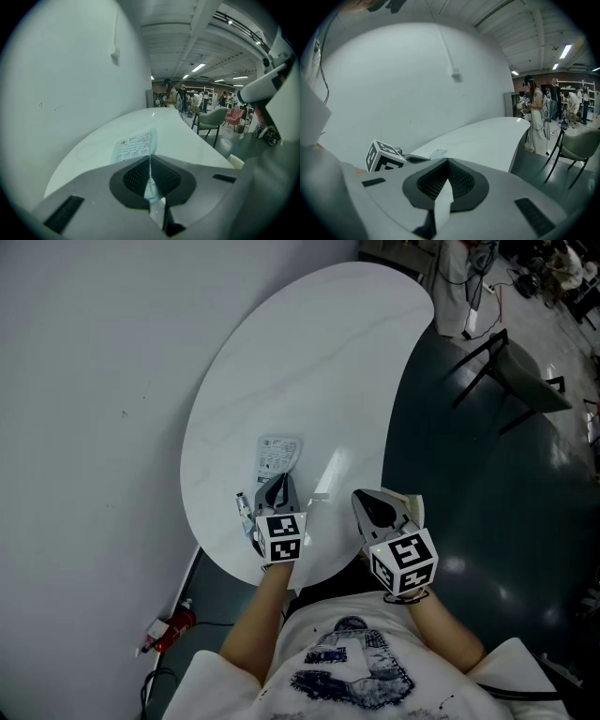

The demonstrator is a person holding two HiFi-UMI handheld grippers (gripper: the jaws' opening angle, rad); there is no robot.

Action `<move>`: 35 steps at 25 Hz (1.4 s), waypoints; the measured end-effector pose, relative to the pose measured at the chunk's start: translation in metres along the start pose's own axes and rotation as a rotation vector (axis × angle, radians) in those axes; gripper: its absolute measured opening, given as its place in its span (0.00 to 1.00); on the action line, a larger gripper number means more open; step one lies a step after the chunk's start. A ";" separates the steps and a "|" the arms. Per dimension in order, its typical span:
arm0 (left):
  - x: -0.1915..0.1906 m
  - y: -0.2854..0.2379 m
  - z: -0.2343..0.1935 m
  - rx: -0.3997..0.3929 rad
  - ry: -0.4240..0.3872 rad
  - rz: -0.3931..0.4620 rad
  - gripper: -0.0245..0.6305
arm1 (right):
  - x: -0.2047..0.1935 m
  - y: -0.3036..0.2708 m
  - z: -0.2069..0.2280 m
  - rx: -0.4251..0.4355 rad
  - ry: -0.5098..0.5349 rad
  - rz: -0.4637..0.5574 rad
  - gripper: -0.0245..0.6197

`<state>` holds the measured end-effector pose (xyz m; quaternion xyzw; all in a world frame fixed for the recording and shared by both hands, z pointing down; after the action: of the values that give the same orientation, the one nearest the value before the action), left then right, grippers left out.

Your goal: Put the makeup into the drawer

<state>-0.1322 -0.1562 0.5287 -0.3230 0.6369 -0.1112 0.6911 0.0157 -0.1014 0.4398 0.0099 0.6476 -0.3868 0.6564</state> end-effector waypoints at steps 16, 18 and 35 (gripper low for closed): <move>0.013 0.087 -0.013 -0.099 -0.107 0.092 0.11 | 0.005 0.039 -0.075 -0.103 -0.028 0.099 0.07; 0.013 0.104 -0.015 -0.107 -0.115 0.102 0.11 | 0.006 0.046 -0.089 -0.107 -0.030 0.105 0.07; -0.016 0.205 -0.011 -0.220 -0.165 0.176 0.11 | -0.022 0.114 -0.174 -0.221 -0.051 0.155 0.07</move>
<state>-0.1984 0.0066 0.4209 -0.3479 0.6121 0.0473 0.7086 -0.0686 0.0786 0.3756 -0.0223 0.6668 -0.2615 0.6975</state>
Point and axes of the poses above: the fingertips, and each gripper's own axes: y backward along the fingers, z to its right, x out of its top, the point moved 2 cm from there along y, backward along the fingers, and after that the axes turned 5 degrees about y, right-handed, at the moved point
